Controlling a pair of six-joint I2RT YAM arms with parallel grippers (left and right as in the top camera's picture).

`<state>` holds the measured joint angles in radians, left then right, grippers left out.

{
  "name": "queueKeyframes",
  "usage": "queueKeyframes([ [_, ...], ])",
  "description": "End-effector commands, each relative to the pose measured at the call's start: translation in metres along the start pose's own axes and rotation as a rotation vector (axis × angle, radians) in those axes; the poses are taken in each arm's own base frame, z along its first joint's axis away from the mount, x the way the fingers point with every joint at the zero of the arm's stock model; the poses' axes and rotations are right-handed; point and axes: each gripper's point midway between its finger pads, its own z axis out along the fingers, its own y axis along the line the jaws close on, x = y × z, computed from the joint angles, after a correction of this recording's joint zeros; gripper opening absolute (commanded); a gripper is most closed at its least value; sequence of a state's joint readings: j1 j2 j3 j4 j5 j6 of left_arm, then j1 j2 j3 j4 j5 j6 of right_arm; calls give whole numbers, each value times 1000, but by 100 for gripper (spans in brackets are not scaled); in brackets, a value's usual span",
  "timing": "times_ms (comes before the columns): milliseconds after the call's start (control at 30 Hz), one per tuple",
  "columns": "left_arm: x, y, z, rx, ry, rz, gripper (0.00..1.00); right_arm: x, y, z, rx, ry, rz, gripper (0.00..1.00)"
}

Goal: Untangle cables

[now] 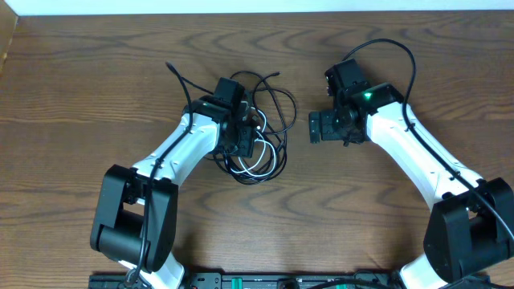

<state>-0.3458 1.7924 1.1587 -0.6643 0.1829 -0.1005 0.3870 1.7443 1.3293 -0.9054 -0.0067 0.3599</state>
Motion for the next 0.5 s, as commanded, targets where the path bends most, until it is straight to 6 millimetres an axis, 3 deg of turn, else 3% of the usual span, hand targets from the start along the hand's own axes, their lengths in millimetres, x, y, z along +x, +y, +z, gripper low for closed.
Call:
queueKeyframes([
  [0,-1,0,0,4,-5,142,65,1,-4,3,17,8,13,99],
  [167,-18,9,-1,-61,-76,194,65,2,-4,3,18,11,13,99],
  [367,-23,5,0,-58,-96,258,64,1,-4,3,17,10,14,99],
  [433,-23,3,1,-56,-98,263,50,1,-4,3,17,9,14,99],
  [467,-23,2,1,-56,-98,266,35,1,-4,3,17,10,14,99],
])
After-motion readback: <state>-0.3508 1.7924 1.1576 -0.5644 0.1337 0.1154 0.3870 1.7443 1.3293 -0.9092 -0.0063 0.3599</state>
